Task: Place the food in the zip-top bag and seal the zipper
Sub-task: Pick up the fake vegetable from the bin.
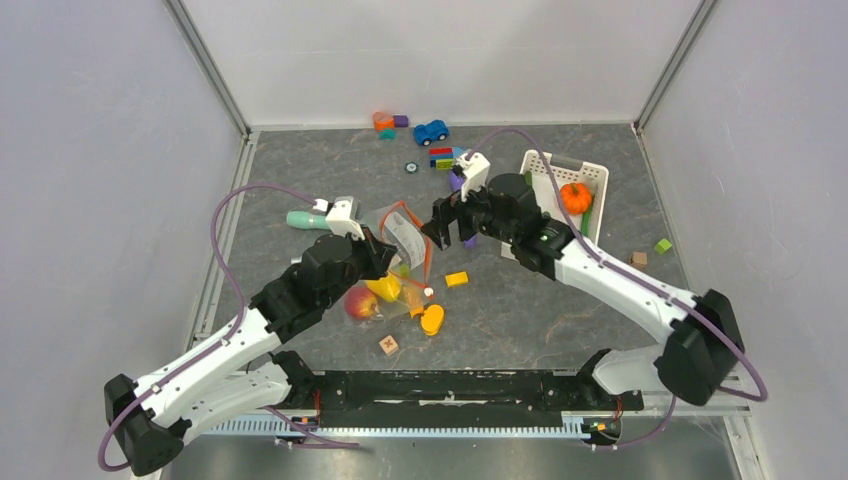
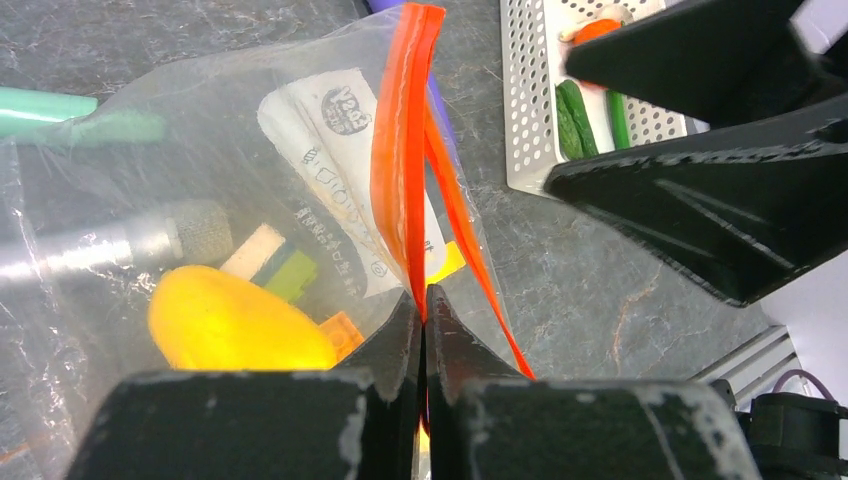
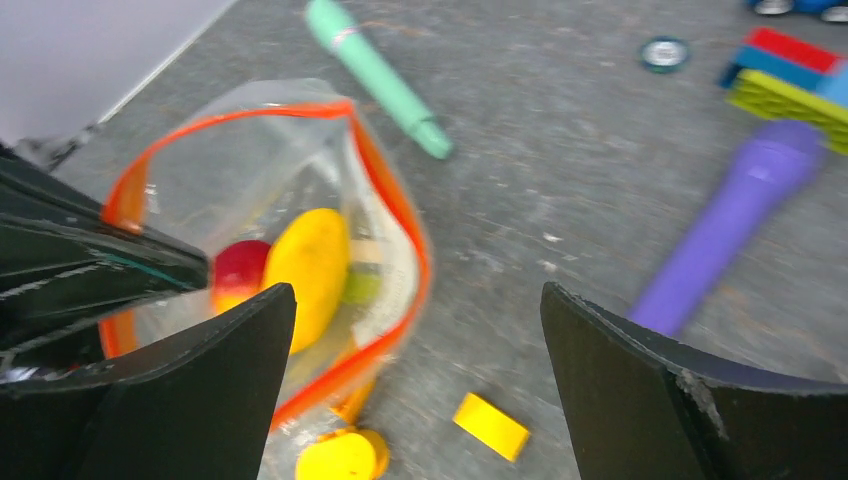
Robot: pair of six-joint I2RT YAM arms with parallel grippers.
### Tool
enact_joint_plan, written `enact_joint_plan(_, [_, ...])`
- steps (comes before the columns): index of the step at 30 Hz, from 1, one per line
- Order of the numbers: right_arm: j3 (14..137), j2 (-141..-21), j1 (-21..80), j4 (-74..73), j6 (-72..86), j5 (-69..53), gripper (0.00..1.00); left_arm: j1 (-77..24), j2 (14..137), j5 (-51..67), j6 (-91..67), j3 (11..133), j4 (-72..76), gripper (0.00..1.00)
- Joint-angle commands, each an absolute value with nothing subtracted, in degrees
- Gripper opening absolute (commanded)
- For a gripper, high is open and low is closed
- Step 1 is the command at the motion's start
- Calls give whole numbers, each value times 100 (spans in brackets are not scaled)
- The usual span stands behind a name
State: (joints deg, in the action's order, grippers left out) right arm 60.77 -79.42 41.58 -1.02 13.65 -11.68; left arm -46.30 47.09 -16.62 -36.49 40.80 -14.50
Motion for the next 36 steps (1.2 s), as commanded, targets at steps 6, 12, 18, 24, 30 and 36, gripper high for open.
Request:
enact_joint_plan(6, [5399, -6765, 3958, -571, 561, 1797, 98, -4623, 4688, -1846, -3550, 4107, -1362, 2])
enact_joint_plan(12, [5437, -7051, 2826, -781, 314, 2288, 98, -4623, 4733, -1794, -3545, 4105, -1345, 2])
enact_joint_plan(18, [5917, -8131, 1970, -774, -116, 2488, 98, -4623, 4775, -1771, -3547, 4109, -1327, 2])
enact_joint_plan(24, [6710, -9364, 1487, -916, -181, 2982, 98, -4623, 4821, -1758, -3526, 4117, -1328, 2])
enact_joint_plan(30, [7214, -10053, 1136, -950, -201, 3061, 98, -4623, 4901, -1755, -3525, 4145, -1332, 2])
enact_joint_plan(36, [7273, -10458, 747, -921, -92, 2454, 98, -4623, 4930, -1754, -3520, 4146, -1318, 2])
